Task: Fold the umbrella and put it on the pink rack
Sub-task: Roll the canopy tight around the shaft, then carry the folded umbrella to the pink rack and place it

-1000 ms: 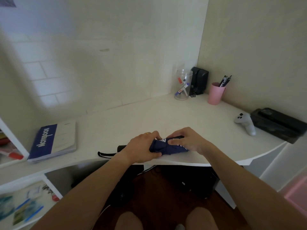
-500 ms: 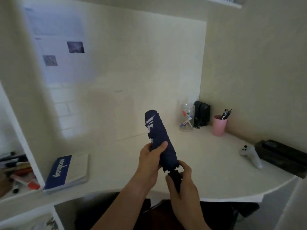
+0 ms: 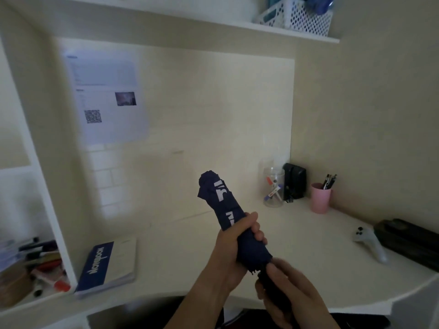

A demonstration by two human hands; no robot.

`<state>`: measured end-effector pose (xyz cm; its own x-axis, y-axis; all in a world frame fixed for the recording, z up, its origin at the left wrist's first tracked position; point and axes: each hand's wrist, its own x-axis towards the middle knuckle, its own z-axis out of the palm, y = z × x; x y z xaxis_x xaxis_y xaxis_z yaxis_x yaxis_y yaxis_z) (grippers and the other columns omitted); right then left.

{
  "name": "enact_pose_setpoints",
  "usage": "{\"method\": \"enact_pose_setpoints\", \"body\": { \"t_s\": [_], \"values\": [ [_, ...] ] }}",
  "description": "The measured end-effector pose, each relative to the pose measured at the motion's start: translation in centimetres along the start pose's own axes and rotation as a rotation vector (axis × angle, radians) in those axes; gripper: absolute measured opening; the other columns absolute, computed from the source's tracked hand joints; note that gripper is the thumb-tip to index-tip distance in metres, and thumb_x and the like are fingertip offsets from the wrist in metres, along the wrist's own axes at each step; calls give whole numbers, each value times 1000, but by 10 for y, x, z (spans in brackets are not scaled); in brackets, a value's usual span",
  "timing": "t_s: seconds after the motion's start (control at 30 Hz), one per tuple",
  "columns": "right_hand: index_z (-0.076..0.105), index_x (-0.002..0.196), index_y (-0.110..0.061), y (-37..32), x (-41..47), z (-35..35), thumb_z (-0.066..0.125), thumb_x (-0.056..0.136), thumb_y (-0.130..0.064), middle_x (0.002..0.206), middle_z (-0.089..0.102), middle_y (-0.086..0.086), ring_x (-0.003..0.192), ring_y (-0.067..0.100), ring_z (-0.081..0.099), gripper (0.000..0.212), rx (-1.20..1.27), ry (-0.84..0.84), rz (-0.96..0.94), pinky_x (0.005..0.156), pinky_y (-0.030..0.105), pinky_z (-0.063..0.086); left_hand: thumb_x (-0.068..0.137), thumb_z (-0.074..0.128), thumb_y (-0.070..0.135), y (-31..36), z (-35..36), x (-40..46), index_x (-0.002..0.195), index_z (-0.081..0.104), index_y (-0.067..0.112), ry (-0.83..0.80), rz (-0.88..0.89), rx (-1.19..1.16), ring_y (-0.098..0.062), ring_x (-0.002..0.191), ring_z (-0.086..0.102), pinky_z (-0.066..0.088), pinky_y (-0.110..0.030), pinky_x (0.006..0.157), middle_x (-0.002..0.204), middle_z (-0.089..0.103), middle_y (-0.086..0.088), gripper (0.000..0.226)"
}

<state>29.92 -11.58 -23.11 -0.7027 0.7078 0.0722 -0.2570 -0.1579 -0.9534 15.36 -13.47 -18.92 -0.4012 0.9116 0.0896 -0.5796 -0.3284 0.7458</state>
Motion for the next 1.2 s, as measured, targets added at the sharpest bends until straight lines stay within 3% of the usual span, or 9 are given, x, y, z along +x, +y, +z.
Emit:
{"method": "enact_pose_setpoints", "body": {
  "t_s": [0.13, 0.23, 0.37, 0.5, 0.67, 0.87, 0.97, 1.13, 1.2],
  "values": [
    [40, 135, -53, -8, 8, -7, 65, 82, -56, 116, 63, -25, 83, 3, 68, 59, -858, 199, -521, 65, 17, 53, 75, 87, 16, -7, 16, -5, 78, 66, 8, 205, 50, 71, -24, 67, 65, 58, -38, 64, 70, 62, -10, 22],
    [43, 141, -50, -12, 10, -5, 69, 84, -50, 108, 71, -24, 73, -1, 70, 62, -792, 169, -510, 67, 17, 54, 73, 89, 29, -11, 21, -11, 85, 74, 10, 174, 50, 141, -27, 81, 69, 62, -48, 79, 85, 71, -10, 27],
    [67, 122, -21, -36, -3, -24, 62, 94, -35, 94, 74, 12, 47, 24, 49, 32, -409, -94, -212, 44, 32, 39, 79, 77, 42, 18, 11, -12, 110, 71, 13, 88, 162, 13, -28, 104, 71, 53, -49, 101, 107, 76, -10, 43],
    [70, 119, -10, -52, -9, -37, 60, 96, -29, 102, 72, 27, 55, 29, 60, 31, -261, -201, 4, 46, 31, 47, 91, 72, 28, 30, 8, -11, 88, 62, 14, 98, 172, -207, -17, 74, 63, 57, -36, 79, 79, 64, -2, 18],
    [72, 114, -10, -50, -33, -63, 71, 81, -13, 107, 76, 19, 88, 41, 75, 33, -66, 199, -228, 80, 34, 62, 83, 78, 41, 10, 13, -14, 85, 60, 16, 279, 217, -273, -19, 75, 62, 57, -44, 89, 80, 60, -2, 32],
    [69, 96, -6, -40, -90, -114, 71, 86, -9, 73, 70, 18, 54, 22, 64, 10, -29, 671, -364, 52, 23, 56, 100, 51, 21, -40, 31, -50, 117, 67, 12, 154, 117, -42, -27, 114, 66, 56, -52, 88, 118, 71, -7, 24],
    [68, 94, -5, -43, -131, -170, 71, 88, -7, 74, 68, 21, 47, 20, 63, 7, -76, 845, -325, 45, 23, 54, 103, 55, 12, -86, 39, -57, 125, 65, 18, 59, 60, 286, -25, 108, 70, 64, -43, 75, 118, 70, -7, 25],
    [67, 113, -2, -24, -213, -258, 81, 75, -7, 100, 72, 26, 78, 32, 71, 41, -199, 989, -87, 60, 30, 58, 97, 63, 5, -195, 72, -50, 110, 68, 16, -206, -85, 640, -31, 103, 68, 63, -31, 64, 117, 66, -21, 18],
    [65, 120, -6, -13, -245, -290, 83, 74, 5, 105, 72, 24, 88, 32, 71, 51, -201, 1005, -12, 61, 26, 58, 93, 70, 4, -244, 87, -40, 107, 71, 25, -289, -109, 765, -24, 106, 66, 64, -36, 77, 121, 65, -9, 25]
  ]
}}
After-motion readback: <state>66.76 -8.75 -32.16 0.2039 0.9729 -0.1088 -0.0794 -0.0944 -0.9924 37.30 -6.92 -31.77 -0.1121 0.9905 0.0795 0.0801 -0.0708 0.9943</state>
